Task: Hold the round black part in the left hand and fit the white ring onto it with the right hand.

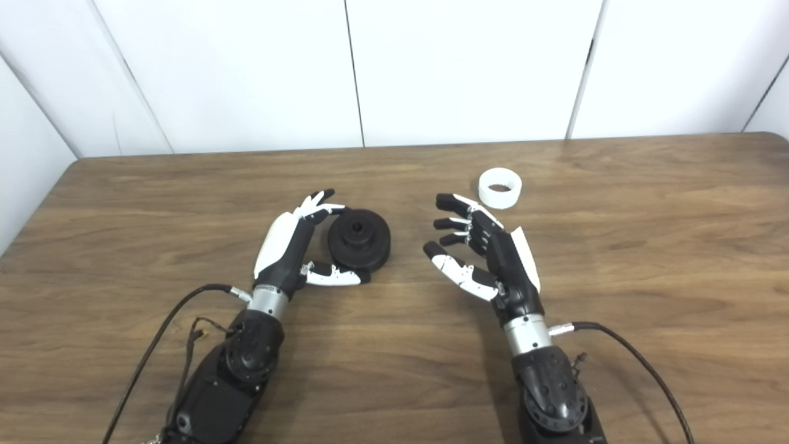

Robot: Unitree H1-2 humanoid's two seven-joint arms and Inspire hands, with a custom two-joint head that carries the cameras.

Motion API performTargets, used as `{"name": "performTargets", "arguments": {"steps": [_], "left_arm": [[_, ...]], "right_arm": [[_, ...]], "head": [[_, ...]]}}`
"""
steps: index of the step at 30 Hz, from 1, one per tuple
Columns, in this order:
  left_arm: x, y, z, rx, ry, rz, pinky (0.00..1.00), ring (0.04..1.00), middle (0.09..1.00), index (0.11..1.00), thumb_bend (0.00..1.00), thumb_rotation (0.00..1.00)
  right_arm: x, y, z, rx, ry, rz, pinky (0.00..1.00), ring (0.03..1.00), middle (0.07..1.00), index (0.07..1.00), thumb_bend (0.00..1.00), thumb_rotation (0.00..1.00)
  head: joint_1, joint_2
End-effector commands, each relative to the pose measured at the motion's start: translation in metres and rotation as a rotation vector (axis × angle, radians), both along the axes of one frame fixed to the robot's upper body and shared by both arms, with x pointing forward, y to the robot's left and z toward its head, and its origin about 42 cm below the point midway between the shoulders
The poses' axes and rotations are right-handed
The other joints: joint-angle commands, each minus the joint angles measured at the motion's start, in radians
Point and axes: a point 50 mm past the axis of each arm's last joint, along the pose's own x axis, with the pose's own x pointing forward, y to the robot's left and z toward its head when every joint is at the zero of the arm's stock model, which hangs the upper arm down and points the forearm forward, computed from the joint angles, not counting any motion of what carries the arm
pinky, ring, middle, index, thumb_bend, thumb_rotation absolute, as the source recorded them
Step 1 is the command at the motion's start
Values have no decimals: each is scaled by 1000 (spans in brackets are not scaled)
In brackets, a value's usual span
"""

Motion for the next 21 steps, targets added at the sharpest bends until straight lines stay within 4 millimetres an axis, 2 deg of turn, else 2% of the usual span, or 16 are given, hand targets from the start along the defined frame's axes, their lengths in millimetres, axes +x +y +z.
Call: {"name": "performTargets", "arguments": {"steps": [1,9,15,16,18,19,21], "left_arm": [[-3,-7,5,12,1,-54,1000,1000,951,483,525,61],[-21,-11,2,28,12,-115,1000,1000,944,482,525,62],[-34,-10,-1,95,24,-158,1000,1000,991,494,522,74],[-35,-10,-1,112,24,-163,1000,1000,997,546,684,119],[-38,-11,0,160,22,-175,1000,1000,999,620,886,180],[-39,-11,1,180,23,-182,1000,1000,1000,663,954,211],[-41,-12,3,217,33,-201,1000,1000,1000,707,990,240]], "right_arm": [[-5,-13,-11,-31,19,-18,606,708,800,777,558,320],[-4,-14,-9,-45,11,-22,597,700,794,777,550,321],[-3,-13,-9,-35,13,-20,603,703,798,779,538,301],[-3,-14,-9,-37,12,-20,605,704,799,780,538,303],[-3,-14,-10,-40,13,-22,605,704,799,780,543,309],[-3,-14,-10,-42,12,-23,606,705,799,779,549,323],[-3,-14,-10,-44,12,-25,601,699,795,779,550,329]], "head": [[1,1],[0,3],[3,5],[3,5],[3,5],[3,4],[3,4]]}}
